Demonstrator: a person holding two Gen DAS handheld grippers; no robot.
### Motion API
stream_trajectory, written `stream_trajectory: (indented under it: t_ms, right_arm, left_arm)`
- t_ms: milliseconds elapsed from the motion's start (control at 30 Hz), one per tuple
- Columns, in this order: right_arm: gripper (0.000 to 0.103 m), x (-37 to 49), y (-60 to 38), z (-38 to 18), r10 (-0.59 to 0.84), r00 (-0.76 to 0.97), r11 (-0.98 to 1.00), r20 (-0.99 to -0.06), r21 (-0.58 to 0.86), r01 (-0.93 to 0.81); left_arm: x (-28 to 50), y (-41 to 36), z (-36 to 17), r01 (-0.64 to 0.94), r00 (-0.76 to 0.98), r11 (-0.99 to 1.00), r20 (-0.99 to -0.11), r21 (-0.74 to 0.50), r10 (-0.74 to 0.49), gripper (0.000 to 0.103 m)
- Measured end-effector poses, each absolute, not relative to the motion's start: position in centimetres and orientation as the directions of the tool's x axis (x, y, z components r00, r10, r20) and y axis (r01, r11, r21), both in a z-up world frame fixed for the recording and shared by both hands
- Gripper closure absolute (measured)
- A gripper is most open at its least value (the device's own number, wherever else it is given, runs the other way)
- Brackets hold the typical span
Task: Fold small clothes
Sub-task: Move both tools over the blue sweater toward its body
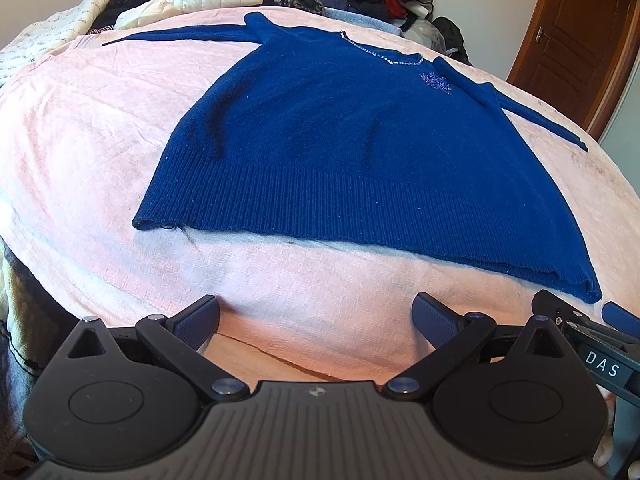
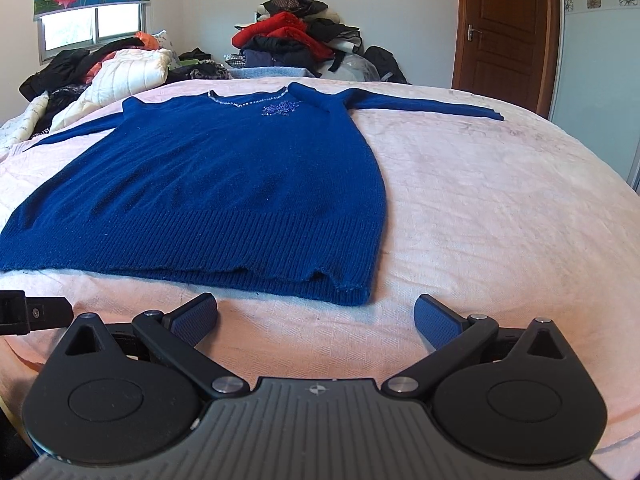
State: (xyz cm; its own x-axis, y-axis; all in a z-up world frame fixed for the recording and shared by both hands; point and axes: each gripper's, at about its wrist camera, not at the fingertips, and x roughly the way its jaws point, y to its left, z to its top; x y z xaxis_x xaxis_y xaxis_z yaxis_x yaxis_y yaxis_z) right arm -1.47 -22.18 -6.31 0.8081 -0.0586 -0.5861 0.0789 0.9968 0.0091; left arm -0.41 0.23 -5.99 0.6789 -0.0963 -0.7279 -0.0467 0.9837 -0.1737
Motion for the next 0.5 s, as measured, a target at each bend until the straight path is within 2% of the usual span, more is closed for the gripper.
stream_trajectory:
  t_ms: [200, 300, 500]
  right_arm:
    - [0.0, -1.4, -22.2, -6.2, -0.057, 0.803, 0.997, -0.594, 0.007, 0.076]
    - [0.0, -0.9, -22.3, -5.3, -0.037, 0.78, 0.998, -0.624, 0.021, 0.064]
    - [0.0, 1.7, -21.9, -2.6, -0.017, 0.791, 0.999, -0.611, 0.024, 0.04]
  left_arm:
    - [-0.4, -0.1, -5.7, -0.034, 0.684, 0.989, -0.725, -0.142, -0.081, 0.0]
    - [-0.4, -0.7, -4.6, 0.004, 0.717, 0.996, -0.694, -0.089, -0.065, 0.0]
    - [0.8, -1.8, -2.4, 0.057, 0.749, 0.997, -0.658, -0.052, -0.078, 0.0]
